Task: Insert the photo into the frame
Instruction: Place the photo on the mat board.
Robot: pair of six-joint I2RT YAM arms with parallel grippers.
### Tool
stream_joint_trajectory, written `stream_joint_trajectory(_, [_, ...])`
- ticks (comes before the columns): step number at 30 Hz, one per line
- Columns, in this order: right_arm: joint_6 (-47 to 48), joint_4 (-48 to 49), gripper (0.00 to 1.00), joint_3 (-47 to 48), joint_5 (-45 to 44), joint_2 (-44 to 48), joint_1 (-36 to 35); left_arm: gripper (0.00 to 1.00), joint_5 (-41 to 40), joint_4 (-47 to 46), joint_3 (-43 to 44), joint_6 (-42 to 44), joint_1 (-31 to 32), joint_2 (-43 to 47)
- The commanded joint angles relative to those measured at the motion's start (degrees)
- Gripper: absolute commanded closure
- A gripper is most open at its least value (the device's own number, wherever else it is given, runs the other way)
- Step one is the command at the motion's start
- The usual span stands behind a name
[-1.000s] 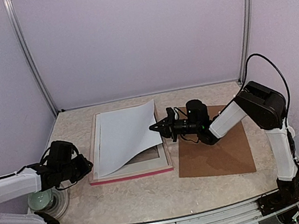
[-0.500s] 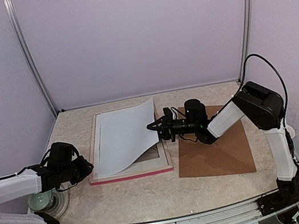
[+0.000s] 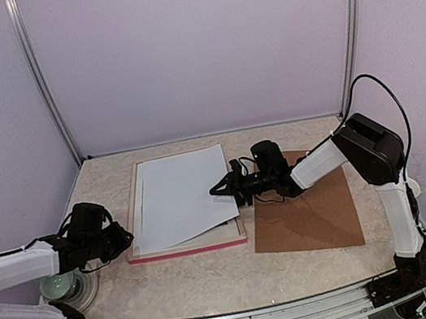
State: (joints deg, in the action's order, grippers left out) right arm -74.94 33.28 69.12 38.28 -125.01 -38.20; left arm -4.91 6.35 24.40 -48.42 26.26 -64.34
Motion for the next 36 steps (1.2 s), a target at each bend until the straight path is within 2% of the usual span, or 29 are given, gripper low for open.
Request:
stream_joint_trajectory(1, [1.63,-2.41,0.70,3.85,1.47,-2.37,-0.13,0.77,-0.14,-0.73,-1.18,-0.17,-0.33,1.24])
stream_joint_trajectory(3, [0.75,-1.48,0.79,4.29,2.53,-3.34,-0.13,0.77,-0.27,-0.64,-1.43,-0.18,-0.33,1.73])
stream_joint_trajectory(8, [-1.97,1.70,0.90,3.43,4.22,-4.97,-0.13,0.77,-0.37,-0.84,-1.81,-0.42,-0.33,2.20])
stream_joint_trajectory(15, [-4.33,5.79,0.93,2.03,6.26,-4.68,0.04,0.77,-0.28,-1.34,-1.73,-0.38,-0.33,1.94])
stream_joint_trajectory(21, [-16.41,24.17,1.00,-2.33,7.99,-5.30,0.98,0.77,-0.27,-1.54,-1.77,-0.52,-0.33,1.72])
stream_joint_trajectory(30, [-22.42,32.10,1.00,0.18,8.72,-6.75,1.28,0.77,-0.39,-1.03,-1.36,-0.47,-0.31,1.93])
stream_joint_trajectory(34, [-21.58,30.84,1.00,2.27,8.68,-6.21,1.20,0.77,-0.37,-1.11,-1.20,-0.57,-0.33,1.93])
stream_joint_trajectory(36, [-23.65,34.55,0.99,2.48,8.46,-6.72,1.19,0.77,-0.47,-1.00,-1.12,-0.56,-0.33,1.93])
